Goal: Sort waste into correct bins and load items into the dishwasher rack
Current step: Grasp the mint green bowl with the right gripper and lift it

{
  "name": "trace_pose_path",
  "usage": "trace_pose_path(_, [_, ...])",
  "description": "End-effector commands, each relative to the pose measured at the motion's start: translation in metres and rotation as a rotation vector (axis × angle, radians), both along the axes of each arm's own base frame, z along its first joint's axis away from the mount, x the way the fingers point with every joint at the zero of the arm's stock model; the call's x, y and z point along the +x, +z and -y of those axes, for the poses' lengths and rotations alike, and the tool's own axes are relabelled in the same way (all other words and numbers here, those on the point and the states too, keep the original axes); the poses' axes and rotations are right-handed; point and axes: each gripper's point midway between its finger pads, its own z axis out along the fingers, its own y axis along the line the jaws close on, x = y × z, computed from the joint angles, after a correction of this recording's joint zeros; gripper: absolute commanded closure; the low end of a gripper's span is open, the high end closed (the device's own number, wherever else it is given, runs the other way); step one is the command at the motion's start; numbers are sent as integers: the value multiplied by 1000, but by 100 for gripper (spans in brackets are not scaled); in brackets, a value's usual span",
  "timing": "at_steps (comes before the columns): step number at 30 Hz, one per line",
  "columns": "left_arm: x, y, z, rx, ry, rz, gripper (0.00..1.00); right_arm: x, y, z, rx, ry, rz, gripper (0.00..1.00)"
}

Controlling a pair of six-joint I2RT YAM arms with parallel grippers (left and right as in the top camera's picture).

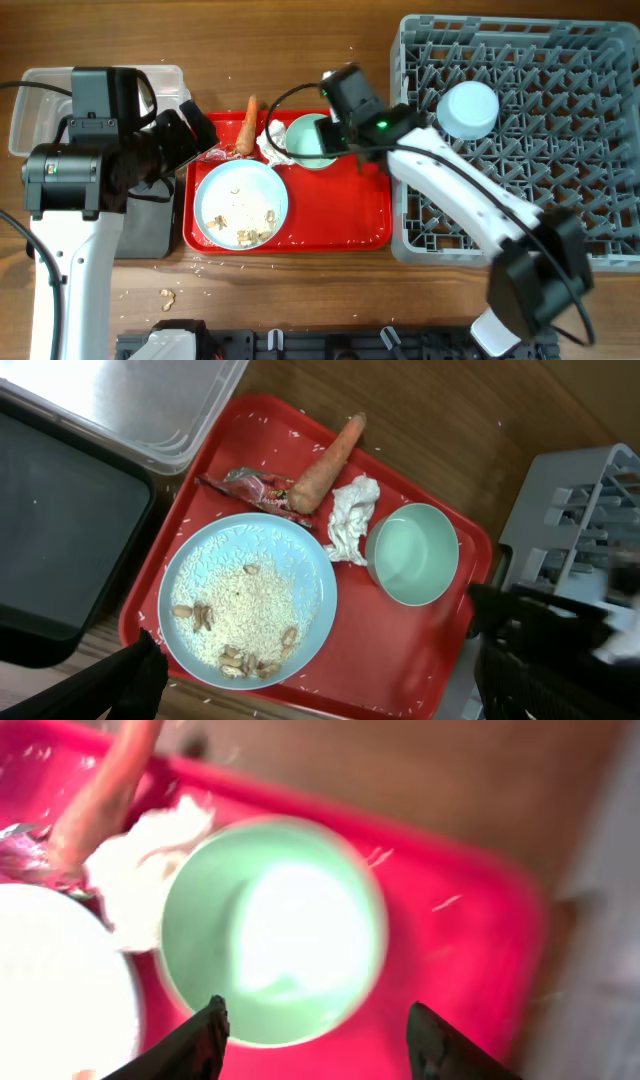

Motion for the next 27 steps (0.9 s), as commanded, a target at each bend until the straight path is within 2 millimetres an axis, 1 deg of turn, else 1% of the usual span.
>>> trace_pose_path(1, [1, 1, -3, 10, -1, 6, 0, -10, -37, -10, 111, -193, -184, 41])
trace_pose_path(2, [1, 1, -3, 10, -1, 6, 0, -9, -46, -8, 94, -219, -192, 43])
trace_pose_path(3, [1, 1, -3, 10, -1, 6, 0, -8, -55, -4, 71, -239, -199, 46])
trace_pose_path(4, [1, 1, -3, 10, -1, 6, 0, -8, -70, 3, 35, -292, -217, 54])
trace_pose_path(6, [1, 1, -3, 10, -1, 6, 0, -10, -89, 13, -4, -342, -255, 59])
trace_pose_path(7, [1, 1, -3, 10, -1, 6, 0, -12, -94, 16, -10, -371, -276, 61])
trace_pose_path(8, [1, 1, -3, 10, -1, 6, 0, -14, -95, 19, -14, -387, -287, 62])
trace_pose_path(9, [1, 1, -3, 10, -1, 6, 0, -14, -95, 20, -15, -390, -289, 76])
trace_pose_path(10, [1, 1, -3, 10, -1, 6, 0, -14, -95, 20, -15, -391, -288, 85])
trace_pose_path(13, [1, 1, -3, 11, -1, 6, 0, -13, -93, 21, -17, -382, -281, 96])
trace_pose_path(15, [1, 1, -3, 10, -1, 6, 0, -9, -85, 27, -34, -380, -252, 96])
trace_pose_path(17, [1, 1, -3, 10, -1, 6, 0, 2, -59, 35, -47, -377, -178, 96])
trace_pose_path(18, [1, 1, -3, 11, -1, 6, 0, 9, -40, 38, -47, -354, -123, 96])
trace_pose_path(20, [1, 1, -3, 10, -1, 6, 0, 20, 1, 48, -53, -339, -8, 96])
trace_pose_path(21, [1, 1, -3, 10, -1, 6, 0, 26, 33, 62, -73, -367, 88, 96])
trace_pose_path(22, [1, 1, -3, 10, -1, 6, 0, 32, 70, 86, -110, -421, 206, 96])
trace_pose_path(23, [1, 1, -3, 10, -1, 6, 0, 34, 101, 112, -152, -488, 305, 96])
trace_pose_path(24, [1, 1, -3, 10, -1, 6, 0, 34, 126, 139, -196, -570, 386, 96])
trace_pose_path(25, [1, 1, -3, 10, -1, 6, 0, 32, 149, 171, -257, -668, 464, 96])
trace_pose_path(26, [1, 1, -3, 10, -1, 6, 0, 28, 168, 204, -332, -764, 526, 96])
trace_pose_path(27, [1, 1, -3, 11, -1, 6, 0, 23, 180, 232, -417, -830, 561, 96])
